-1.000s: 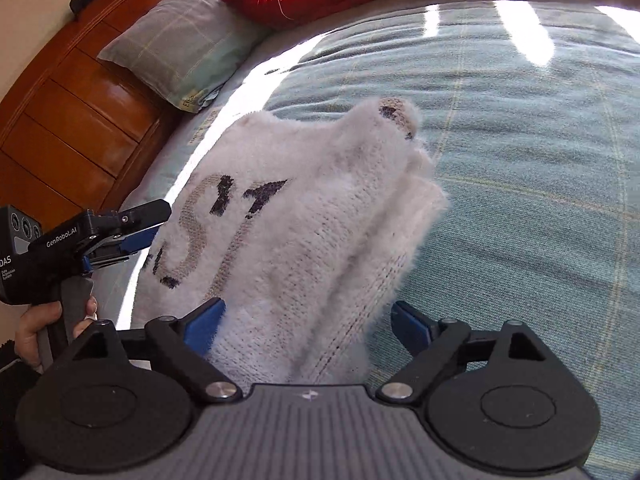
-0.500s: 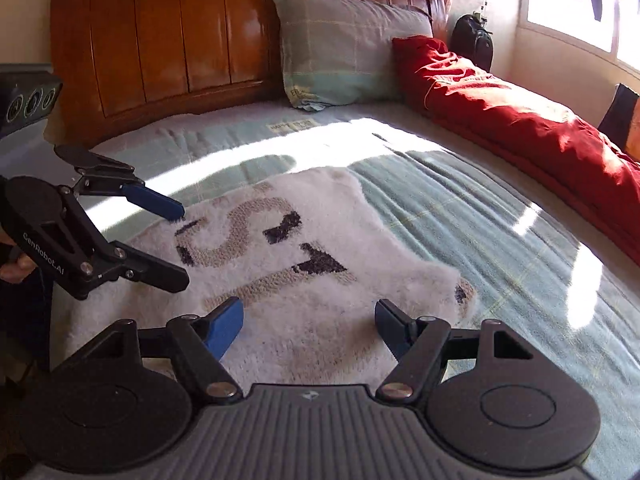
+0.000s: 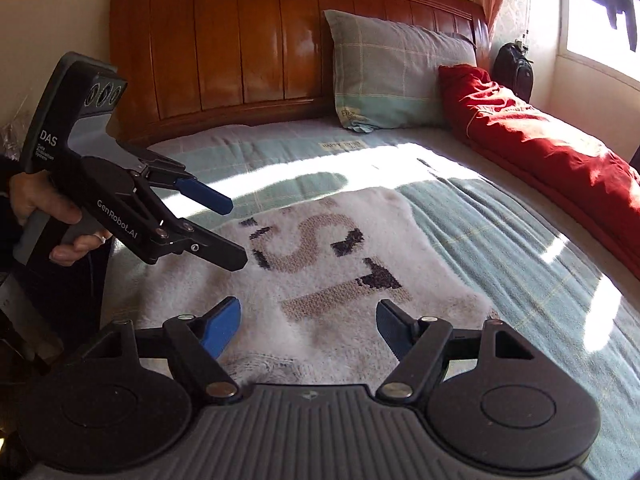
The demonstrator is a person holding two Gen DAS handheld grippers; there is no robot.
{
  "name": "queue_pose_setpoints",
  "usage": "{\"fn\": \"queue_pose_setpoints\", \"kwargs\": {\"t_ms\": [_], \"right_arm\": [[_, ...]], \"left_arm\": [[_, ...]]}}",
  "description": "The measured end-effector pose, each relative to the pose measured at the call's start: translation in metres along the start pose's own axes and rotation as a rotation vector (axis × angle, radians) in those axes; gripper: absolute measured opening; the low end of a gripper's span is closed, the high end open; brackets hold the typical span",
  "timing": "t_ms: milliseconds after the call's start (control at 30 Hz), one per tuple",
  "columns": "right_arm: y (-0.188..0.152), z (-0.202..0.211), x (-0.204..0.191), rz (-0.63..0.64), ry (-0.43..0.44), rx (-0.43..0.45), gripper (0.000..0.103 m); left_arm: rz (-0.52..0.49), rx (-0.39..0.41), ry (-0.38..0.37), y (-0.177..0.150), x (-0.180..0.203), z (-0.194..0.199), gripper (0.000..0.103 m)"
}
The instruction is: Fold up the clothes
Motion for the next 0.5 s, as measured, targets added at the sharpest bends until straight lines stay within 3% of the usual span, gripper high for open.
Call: {"fn": "queue_pose_setpoints", "kwargs": {"t_ms": [133,300,400,500], "right_arm": [[-0.028,-0.016,-0.008,0.047,-0.028,-0.094,0.079],[-0.023,0.007,-0.016,0.023,-0.038,-0.057,0.079],[-0.015,0.022,-0.034,0.08,-0.004,0.003,0.079],[-0.016,0.019,-0.053,0.114,0.096,-0.012,0.079]], "left_arm": [[0.007,-0.001,0.001,-0.006,0.002,0.004,0.096],[0.054,0.002,0.018,-0.015,-0.004,0.008,0.095],[0.03,0.042,-0.062,-0.019,0.012,0.026,0.096],[0.003,0.058,-0.152,-0.024,0.028,0.039,0.096]]}}
Point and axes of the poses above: each gripper's, at about its wrist camera, not at the fingertips, and z roughly against the way its jaws point, x to its right, y to its top, the point moved 2 cm from there along -z, roughly the way its jaws point, and after that the axes turned 9 degrees about -x, right-handed, at the moved point
